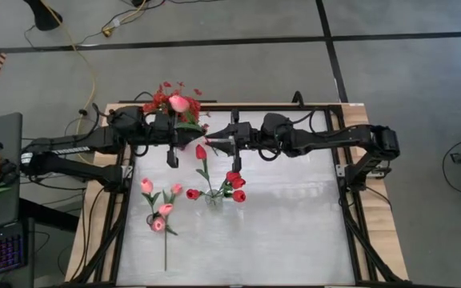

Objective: Sort flowers into vase by color
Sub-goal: Put the pink flower into the purple vase

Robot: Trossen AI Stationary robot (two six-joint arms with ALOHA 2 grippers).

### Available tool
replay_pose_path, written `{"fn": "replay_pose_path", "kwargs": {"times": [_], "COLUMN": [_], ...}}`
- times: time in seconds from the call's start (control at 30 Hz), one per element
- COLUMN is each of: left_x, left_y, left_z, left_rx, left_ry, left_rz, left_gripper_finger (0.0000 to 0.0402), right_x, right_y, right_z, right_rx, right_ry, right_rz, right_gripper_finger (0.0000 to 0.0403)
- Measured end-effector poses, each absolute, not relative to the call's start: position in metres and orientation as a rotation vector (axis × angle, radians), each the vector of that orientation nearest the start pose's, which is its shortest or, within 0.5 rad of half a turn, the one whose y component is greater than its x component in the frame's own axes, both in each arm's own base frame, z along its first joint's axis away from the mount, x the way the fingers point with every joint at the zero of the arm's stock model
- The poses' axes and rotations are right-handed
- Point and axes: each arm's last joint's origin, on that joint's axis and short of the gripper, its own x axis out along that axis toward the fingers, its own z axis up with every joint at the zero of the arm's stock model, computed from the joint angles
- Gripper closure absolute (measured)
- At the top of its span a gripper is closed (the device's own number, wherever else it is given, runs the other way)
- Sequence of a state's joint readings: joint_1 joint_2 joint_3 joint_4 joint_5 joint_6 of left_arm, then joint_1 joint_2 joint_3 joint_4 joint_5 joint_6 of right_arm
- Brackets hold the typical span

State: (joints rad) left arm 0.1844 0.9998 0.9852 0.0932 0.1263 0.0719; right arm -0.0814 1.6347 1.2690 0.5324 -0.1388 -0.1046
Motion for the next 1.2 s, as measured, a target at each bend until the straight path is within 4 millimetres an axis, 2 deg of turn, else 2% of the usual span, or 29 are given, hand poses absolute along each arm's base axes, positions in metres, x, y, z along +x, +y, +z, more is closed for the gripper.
{"fn": "replay_pose_path", "kwargs": {"times": [0.17,0.27,0.37,0.53,0.73,0.93,1.07,1.2], "left_x": [0.195,0.174,0.147,0.101,0.055,0.039,0.029,0.009], "left_y": [0.034,0.031,0.027,0.021,0.012,0.004,-0.001,-0.009], "left_z": [0.402,0.407,0.411,0.418,0.419,0.401,0.398,0.394], "left_rx": [0.106,0.123,0.134,0.12,-0.055,-0.223,-0.275,-0.291], "left_ry": [-0.129,-0.126,-0.121,-0.095,-0.003,0.164,0.187,0.149], "left_rz": [0.102,0.139,0.182,0.249,0.241,0.101,-0.022,-0.159], "left_gripper_finger": [0.0399,0.0401,0.0401,0.0401,0.0401,0.0401,0.0401,0.0401], "right_x": [0.372,0.358,0.342,0.325,0.32,0.32,0.321,0.32], "right_y": [-0.028,-0.031,-0.034,-0.031,-0.02,-0.009,-0.002,0.011], "right_z": [0.356,0.368,0.377,0.385,0.385,0.385,0.384,0.383], "right_rx": [-0.116,-0.115,-0.109,-0.069,-0.051,-0.039,-0.021,0.005], "right_ry": [-0.112,-0.086,-0.033,0.036,0.07,0.08,0.085,0.098], "right_rz": [0.056,0.034,-0.007,-0.018,0.012,0.005,-0.008,0.027], "right_gripper_finger": [0.0223,0.0182,0.0157,0.0148,0.0148,0.0148,0.0148,0.0148]}}
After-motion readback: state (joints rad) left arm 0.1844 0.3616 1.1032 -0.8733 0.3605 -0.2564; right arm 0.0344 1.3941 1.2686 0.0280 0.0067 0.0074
